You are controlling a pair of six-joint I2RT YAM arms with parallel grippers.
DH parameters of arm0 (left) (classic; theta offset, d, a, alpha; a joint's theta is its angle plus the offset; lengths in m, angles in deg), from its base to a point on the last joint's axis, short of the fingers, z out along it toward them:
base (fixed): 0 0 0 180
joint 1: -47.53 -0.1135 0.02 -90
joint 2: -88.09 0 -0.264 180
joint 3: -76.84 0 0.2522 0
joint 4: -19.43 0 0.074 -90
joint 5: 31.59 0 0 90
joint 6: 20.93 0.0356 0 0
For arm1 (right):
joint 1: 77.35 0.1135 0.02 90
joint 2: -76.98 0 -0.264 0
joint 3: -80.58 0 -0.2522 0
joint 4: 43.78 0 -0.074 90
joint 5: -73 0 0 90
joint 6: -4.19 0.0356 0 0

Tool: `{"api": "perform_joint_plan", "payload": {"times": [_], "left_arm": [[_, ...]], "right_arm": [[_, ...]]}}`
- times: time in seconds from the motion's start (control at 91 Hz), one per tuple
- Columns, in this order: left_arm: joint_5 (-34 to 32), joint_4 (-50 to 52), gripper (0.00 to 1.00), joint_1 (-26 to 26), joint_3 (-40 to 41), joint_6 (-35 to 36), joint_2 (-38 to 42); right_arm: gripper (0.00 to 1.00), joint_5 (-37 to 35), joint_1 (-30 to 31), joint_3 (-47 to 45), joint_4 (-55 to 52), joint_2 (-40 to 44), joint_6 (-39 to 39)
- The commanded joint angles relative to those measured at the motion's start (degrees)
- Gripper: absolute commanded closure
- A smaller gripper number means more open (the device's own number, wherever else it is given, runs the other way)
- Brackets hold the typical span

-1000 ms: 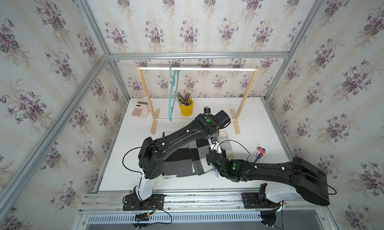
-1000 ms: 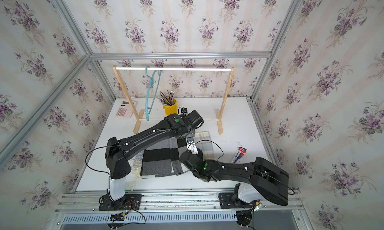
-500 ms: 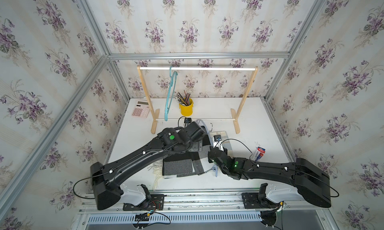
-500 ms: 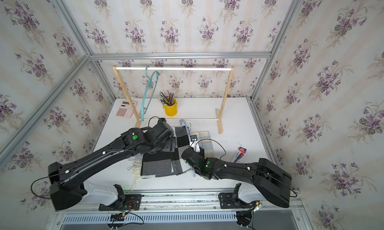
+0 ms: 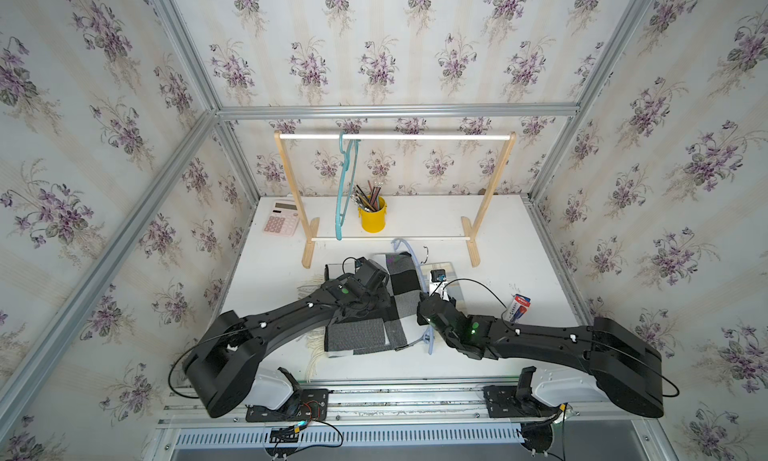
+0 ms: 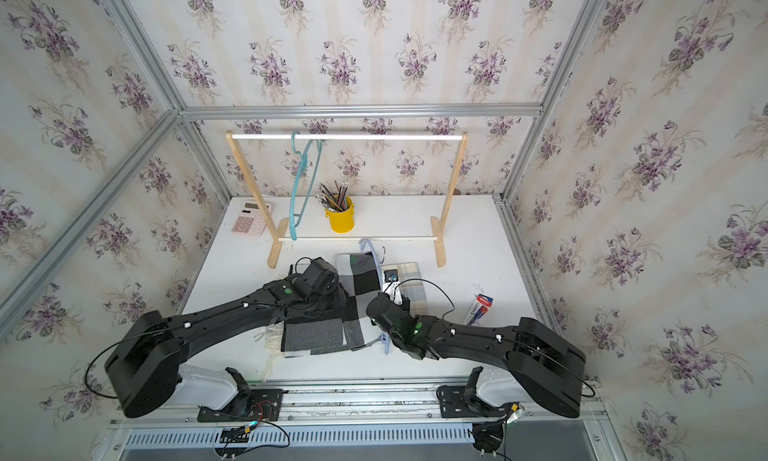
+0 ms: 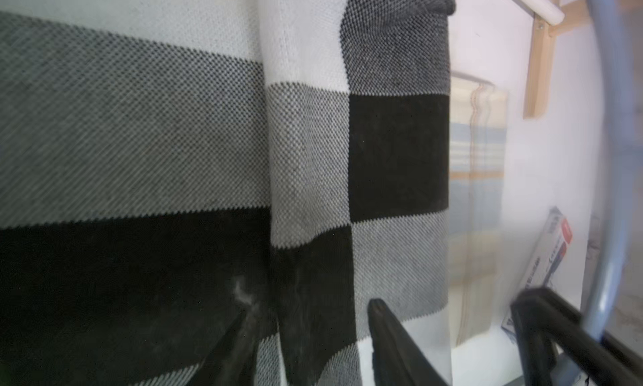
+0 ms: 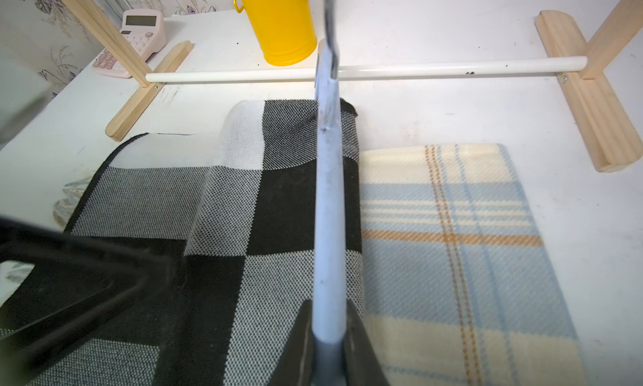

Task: Hang the scarf on the hanger

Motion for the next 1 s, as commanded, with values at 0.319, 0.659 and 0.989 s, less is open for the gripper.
{"api": "perform_joint_plan", "payload": {"times": [0.319, 0.659, 0.989], "left_arm": [[7.25, 3.21, 0.59, -4.24, -7.35, 3.76, -13.45], [7.18, 3.59, 1.0, -4.39, -6.36, 6.17, -5.09], [1.28, 13.15, 1.0, -4.49, -7.63, 7.87, 16.6]], "right_arm": [[1.0, 2.71, -0.01, -0.08, -2.84, 1.5, 0.49], [1.0, 0.91, -0.73, 1.67, -7.08, 4.39, 0.14], [1.0, -1.08, -8.22, 11.78, -22.92, 11.33, -6.65]]}}
